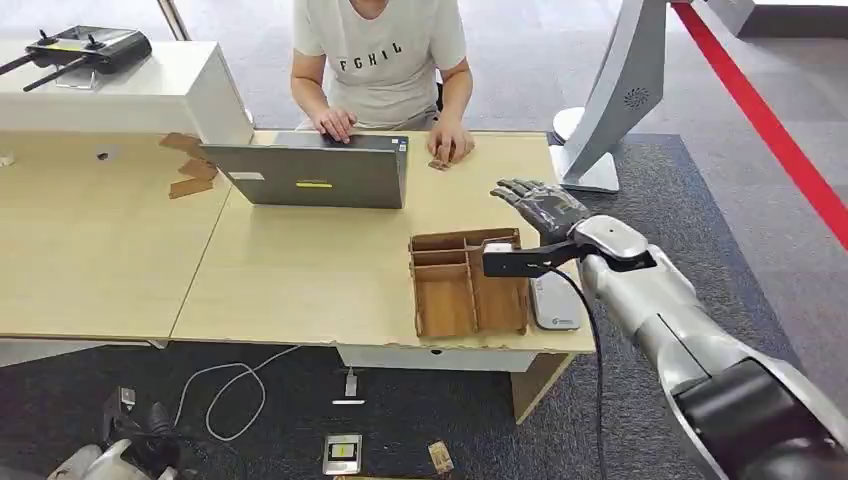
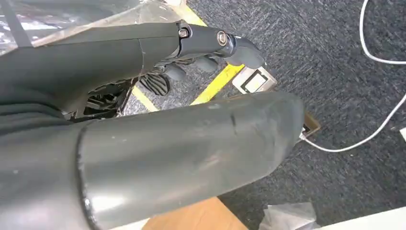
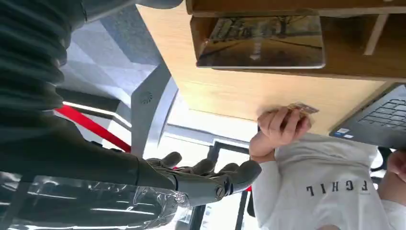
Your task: Pass the card to the sensor for recognition and then transmit it.
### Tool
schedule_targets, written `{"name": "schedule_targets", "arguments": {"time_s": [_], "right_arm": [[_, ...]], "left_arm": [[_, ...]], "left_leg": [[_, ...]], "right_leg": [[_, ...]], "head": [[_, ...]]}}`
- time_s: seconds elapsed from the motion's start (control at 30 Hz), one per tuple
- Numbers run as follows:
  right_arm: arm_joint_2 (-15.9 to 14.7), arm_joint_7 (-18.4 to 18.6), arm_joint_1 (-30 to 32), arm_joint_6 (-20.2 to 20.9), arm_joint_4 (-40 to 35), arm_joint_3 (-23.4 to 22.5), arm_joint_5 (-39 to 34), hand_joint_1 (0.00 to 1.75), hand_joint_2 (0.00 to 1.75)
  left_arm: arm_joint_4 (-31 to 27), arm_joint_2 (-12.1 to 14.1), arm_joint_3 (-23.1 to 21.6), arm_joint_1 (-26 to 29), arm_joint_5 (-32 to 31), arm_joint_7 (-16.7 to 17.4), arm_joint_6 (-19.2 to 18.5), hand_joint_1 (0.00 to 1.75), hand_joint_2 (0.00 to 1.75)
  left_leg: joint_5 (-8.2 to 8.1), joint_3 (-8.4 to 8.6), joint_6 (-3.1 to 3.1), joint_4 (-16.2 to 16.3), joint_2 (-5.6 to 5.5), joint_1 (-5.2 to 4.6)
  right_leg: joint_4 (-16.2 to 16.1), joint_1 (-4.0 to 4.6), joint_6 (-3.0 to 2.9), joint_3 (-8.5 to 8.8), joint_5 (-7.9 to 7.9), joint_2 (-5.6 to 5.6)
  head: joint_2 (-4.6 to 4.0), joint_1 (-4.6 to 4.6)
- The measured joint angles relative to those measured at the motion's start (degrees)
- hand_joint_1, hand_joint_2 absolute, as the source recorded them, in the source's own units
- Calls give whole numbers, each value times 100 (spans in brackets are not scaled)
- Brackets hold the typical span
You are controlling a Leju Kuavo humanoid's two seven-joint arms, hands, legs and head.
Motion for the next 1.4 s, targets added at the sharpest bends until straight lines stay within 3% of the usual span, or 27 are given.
{"name": "schedule_targets", "arguments": {"time_s": [0.97,1.4], "right_arm": [[24,-61,57,280,-479,0,17,0,175],[83,-44,89,341,-511,4,15,0,175]], "left_arm": [[0,0,-2,86,83,83,50,0,0],[0,52,0,99,120,-39,44,0,0]], "left_leg": [[0,1,0,0,0,0],[0,0,0,-1,0,1]], "right_leg": [[0,0,0,0,0,0],[0,0,0,0,0,0]], "head": [[0,-2],[0,-2]]}}
